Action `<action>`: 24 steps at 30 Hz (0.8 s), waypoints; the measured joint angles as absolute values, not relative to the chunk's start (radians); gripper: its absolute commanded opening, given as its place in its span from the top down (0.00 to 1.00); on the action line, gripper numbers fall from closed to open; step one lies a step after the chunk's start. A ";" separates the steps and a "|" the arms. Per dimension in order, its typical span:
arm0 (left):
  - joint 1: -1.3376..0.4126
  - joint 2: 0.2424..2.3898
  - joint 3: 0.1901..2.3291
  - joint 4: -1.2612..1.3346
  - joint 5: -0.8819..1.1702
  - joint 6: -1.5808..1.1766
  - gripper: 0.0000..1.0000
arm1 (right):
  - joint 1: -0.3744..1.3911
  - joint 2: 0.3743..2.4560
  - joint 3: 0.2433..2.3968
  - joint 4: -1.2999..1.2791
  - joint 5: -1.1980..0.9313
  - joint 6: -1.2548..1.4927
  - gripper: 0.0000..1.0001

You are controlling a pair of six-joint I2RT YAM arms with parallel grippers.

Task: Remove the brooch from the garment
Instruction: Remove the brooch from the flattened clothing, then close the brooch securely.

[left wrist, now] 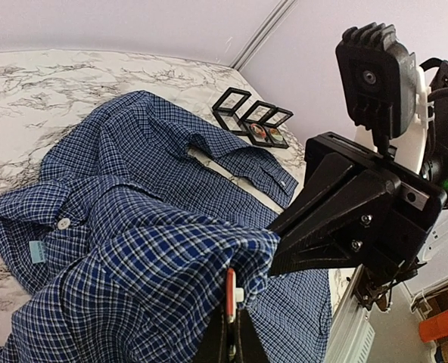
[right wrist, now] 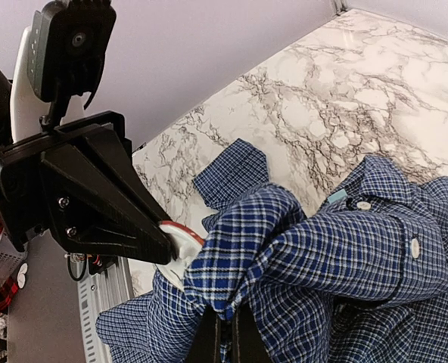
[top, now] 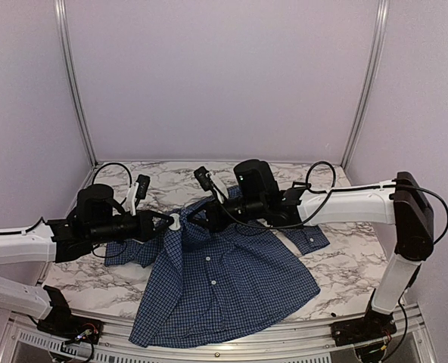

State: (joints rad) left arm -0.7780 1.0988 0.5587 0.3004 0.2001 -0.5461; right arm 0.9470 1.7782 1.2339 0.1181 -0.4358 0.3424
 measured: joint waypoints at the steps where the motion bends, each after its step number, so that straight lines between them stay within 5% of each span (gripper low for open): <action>1: -0.778 1.095 0.559 0.298 0.200 -0.545 1.00 | 0.947 1.778 1.234 0.118 -0.436 0.342 1.00; 17: -0.778 1.046 0.559 0.287 0.200 -0.539 1.00 | 0.947 1.778 1.234 0.116 -0.435 0.338 0.55; 24: -0.778 1.044 0.559 0.294 0.201 -0.542 1.00 | 0.947 1.770 1.234 0.115 -0.435 0.340 0.48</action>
